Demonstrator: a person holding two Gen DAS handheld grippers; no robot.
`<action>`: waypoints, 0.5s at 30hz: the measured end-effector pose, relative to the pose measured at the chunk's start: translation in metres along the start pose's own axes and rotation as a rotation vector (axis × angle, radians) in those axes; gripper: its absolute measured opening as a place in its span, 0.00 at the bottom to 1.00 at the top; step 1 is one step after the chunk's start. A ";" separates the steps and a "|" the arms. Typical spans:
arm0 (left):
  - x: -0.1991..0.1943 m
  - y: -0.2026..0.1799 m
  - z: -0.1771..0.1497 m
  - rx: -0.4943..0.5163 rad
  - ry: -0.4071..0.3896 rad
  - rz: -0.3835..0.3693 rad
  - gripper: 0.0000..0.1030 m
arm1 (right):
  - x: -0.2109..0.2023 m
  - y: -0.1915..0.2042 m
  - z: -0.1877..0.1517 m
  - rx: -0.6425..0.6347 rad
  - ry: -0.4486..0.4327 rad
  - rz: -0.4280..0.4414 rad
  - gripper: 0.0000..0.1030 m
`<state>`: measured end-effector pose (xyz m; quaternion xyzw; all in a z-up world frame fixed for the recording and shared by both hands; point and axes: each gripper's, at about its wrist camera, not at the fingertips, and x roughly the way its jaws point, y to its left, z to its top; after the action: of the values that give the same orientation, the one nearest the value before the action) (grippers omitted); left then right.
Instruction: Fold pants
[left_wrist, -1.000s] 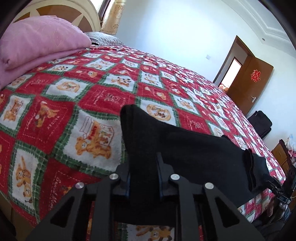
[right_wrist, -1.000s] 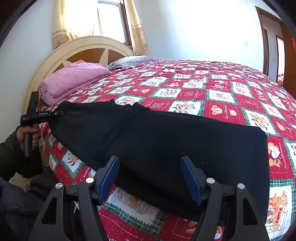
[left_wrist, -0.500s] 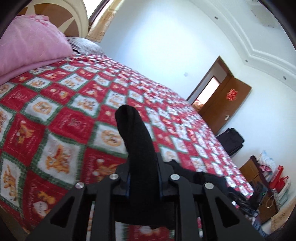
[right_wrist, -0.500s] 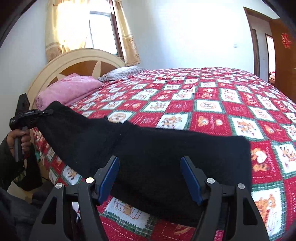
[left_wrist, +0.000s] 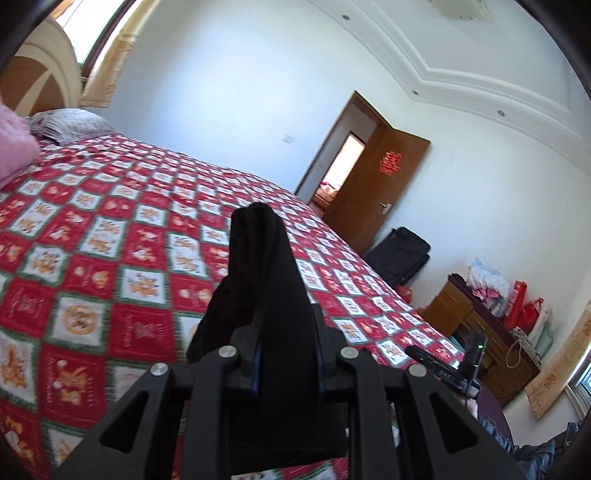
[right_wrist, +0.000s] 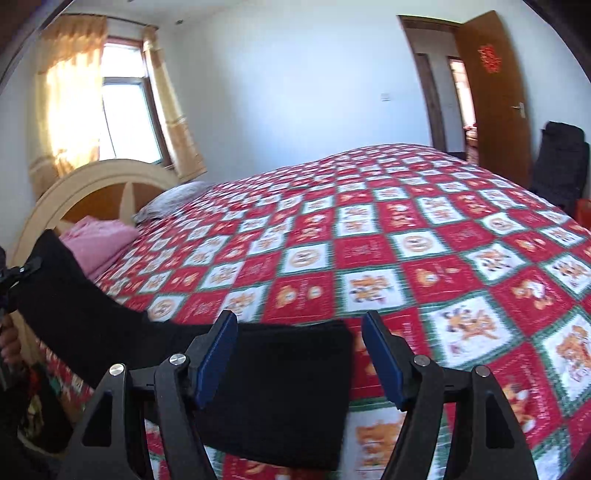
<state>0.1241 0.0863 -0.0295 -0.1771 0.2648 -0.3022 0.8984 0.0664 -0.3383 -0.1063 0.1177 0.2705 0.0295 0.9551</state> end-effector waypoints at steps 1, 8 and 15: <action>0.008 -0.009 0.002 0.015 0.014 -0.013 0.21 | 0.001 -0.009 -0.001 0.023 0.001 -0.020 0.69; 0.054 -0.059 0.006 0.087 0.103 -0.040 0.21 | 0.010 -0.039 -0.009 0.113 0.021 -0.070 0.70; 0.114 -0.097 -0.013 0.156 0.236 -0.034 0.21 | 0.008 -0.049 -0.012 0.142 -0.008 -0.088 0.70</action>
<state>0.1500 -0.0616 -0.0353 -0.0741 0.3414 -0.3557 0.8669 0.0668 -0.3824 -0.1325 0.1734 0.2732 -0.0320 0.9457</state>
